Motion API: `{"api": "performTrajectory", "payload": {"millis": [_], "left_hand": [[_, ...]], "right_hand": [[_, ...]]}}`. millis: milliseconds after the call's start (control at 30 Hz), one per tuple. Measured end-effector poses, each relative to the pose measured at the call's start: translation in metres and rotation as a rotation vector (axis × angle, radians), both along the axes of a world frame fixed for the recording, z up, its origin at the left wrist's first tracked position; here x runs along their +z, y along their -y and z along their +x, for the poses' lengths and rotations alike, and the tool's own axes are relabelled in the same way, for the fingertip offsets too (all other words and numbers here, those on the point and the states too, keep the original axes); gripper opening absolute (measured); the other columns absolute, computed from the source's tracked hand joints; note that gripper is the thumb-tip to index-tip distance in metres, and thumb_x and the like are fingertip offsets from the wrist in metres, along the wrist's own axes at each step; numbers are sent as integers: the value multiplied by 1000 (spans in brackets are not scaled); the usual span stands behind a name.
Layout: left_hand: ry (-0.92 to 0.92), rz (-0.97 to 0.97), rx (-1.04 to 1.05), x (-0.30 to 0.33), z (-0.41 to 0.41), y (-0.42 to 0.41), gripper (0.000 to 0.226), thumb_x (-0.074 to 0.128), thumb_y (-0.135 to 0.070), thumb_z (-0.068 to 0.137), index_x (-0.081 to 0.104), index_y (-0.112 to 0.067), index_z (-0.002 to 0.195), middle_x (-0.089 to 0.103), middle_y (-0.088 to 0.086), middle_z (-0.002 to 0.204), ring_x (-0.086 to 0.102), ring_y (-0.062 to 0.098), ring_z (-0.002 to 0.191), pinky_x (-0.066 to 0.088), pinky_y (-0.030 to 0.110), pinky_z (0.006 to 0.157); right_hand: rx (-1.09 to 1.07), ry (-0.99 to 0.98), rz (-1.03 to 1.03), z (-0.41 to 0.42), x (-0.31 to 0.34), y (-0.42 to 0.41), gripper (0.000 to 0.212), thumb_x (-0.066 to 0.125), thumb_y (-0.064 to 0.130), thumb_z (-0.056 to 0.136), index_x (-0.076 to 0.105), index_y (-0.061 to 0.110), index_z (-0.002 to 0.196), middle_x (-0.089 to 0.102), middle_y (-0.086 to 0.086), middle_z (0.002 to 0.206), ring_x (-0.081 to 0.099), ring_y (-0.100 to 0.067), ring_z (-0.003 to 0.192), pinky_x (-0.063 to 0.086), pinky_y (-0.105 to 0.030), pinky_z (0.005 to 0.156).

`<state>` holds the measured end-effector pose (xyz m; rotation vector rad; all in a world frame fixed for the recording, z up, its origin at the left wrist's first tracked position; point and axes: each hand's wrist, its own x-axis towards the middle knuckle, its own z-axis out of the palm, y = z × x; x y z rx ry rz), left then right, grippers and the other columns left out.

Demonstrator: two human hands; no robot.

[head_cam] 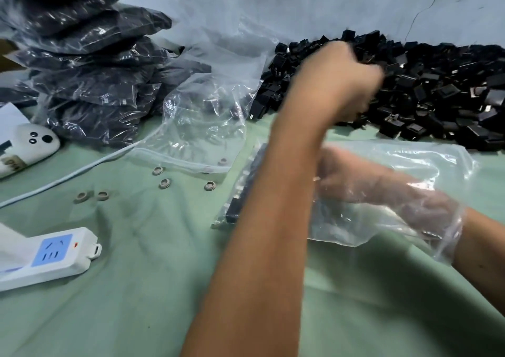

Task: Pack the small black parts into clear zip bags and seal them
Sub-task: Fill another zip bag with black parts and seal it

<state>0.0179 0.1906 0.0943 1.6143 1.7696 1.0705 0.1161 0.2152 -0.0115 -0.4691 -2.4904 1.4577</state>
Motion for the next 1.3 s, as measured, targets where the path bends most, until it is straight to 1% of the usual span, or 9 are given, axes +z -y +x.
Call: {"api": "performTrajectory", "payload": {"millis": [100,167,267,367,567,767,933,1133,1300], "left_hand": [[160,-13,280,-14,-63,-1,20,58,-18,91,72,-3,91,68,3,59,53,14,37,37,16,44],[129,-60,493,-28,-102,4,32,57,-18,83,72,0,104,72,5,68,59,18,47,51,27,52],[118,-148,665,-43,-141,15,22,52,-14,75,70,-3,84,70,7,64,61,22,52,56,34,67],[176,-184,680,-45,-151,17,16,54,-10,84,64,-6,71,61,3,47,54,18,41,47,25,55],[166,-214,630,-46,-150,13,18,54,-12,90,63,-7,76,66,6,62,57,16,44,47,23,50],[169,-190,610,-46,-149,12,18,55,-12,90,64,-6,76,67,6,65,57,15,43,46,23,47],[175,-186,582,-45,-145,12,19,54,-14,94,62,-6,78,65,5,65,54,12,38,45,18,44],[168,-222,551,-50,-143,10,20,55,-16,96,62,-6,80,66,7,70,57,17,51,46,22,48],[78,-209,399,-65,-133,0,16,63,-17,98,63,-13,82,71,7,80,60,21,64,52,29,62]], "right_hand": [[-104,92,33,-1,-3,0,13,79,21,89,79,17,102,80,-2,92,78,-25,81,64,-47,77],[-117,121,23,-5,-5,3,17,78,20,88,78,13,104,79,-4,92,76,-32,83,62,-57,80],[-171,102,-20,-8,-8,8,24,78,17,85,76,6,107,77,-10,88,73,-36,79,62,-53,76],[-165,108,-21,-10,-8,10,25,78,22,85,77,11,107,77,2,82,74,-19,72,61,-33,66],[-127,120,-78,-5,-5,3,26,74,18,89,76,11,114,78,-10,99,73,-43,90,58,-62,84],[-38,184,-80,-1,-4,-1,39,83,21,82,73,19,120,77,-12,100,73,-44,87,61,-60,76],[-61,218,23,-10,-3,8,45,92,41,60,69,41,99,76,0,94,76,-23,82,63,-47,75],[-105,227,142,-14,-9,13,50,93,43,62,69,30,104,75,17,87,73,-2,70,59,-23,59],[-105,223,61,-6,-9,5,58,94,34,66,67,28,117,76,4,92,76,-18,80,65,-41,74]]}}
